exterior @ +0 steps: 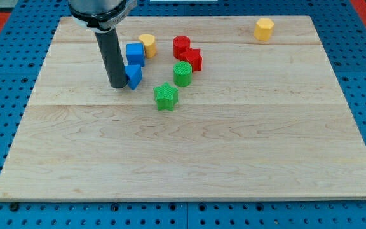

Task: Move the blue triangle to the bottom left of the blue cube

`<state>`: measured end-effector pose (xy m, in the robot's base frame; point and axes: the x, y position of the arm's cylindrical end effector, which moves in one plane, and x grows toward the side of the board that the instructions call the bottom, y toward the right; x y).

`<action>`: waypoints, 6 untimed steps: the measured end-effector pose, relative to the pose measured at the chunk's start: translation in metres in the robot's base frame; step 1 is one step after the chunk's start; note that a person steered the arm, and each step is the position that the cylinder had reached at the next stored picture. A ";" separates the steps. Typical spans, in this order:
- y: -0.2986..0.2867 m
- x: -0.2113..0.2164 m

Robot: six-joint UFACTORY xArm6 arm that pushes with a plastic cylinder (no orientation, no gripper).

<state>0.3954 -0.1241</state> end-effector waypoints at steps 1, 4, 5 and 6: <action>0.009 -0.001; 0.040 -0.009; 0.052 -0.009; 0.063 -0.009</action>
<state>0.3861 -0.0614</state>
